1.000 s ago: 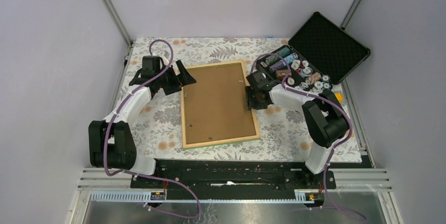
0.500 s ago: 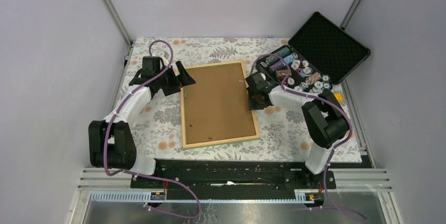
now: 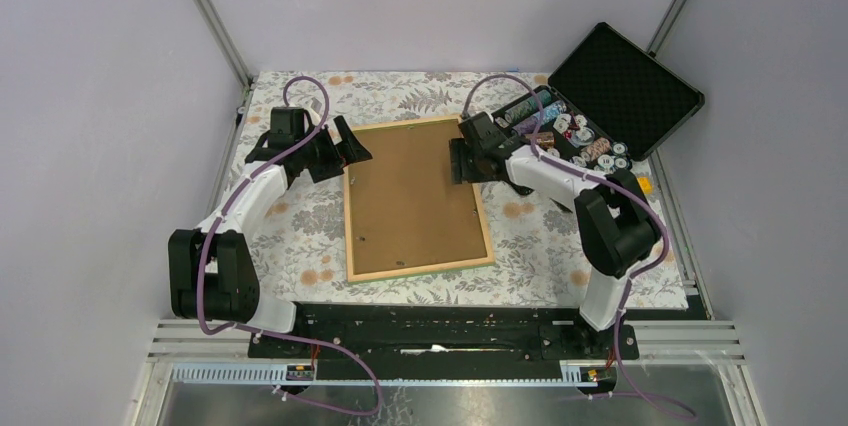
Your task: Put the photo into the frame
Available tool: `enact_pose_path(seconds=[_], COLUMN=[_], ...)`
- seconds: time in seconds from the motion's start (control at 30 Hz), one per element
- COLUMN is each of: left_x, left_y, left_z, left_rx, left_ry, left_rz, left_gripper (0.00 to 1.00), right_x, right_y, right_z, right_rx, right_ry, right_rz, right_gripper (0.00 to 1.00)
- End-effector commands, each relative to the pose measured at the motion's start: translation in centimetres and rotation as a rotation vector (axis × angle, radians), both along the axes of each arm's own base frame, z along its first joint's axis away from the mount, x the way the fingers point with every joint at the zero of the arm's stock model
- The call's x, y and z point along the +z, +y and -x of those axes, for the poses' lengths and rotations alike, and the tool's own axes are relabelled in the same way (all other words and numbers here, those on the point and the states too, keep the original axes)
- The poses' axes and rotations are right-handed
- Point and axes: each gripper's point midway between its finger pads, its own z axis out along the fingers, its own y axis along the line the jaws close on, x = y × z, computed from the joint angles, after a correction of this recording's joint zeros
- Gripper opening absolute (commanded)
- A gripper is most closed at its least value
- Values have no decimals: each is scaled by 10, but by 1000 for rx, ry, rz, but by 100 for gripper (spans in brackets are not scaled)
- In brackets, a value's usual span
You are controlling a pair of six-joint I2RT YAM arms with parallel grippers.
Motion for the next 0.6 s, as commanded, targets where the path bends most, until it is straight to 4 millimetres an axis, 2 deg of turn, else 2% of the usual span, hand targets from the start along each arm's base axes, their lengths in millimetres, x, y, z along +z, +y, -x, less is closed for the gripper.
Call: enact_pose_path(seconds=[0.0,0.13,0.4,0.57], left_x=[27,29,33,36], left_y=[-5,-7,-9,-11], left_z=[-13,-12,-10,-10], left_rx=[-23,-29,-39,-46], left_ry=[-98,-103,-112,-119], left_rz=[13,22,36,45], left_gripper=[99,99,99,99], right_x=[5,1,-9,-20], right_y=[5,8,2,-2], right_z=[-31,-54,-96,-110], right_rx=[18,29,18,12], right_ry=[-46,-51,-45,-30], right_rz=[43,53,62,67], right_gripper=[69,69,66,65])
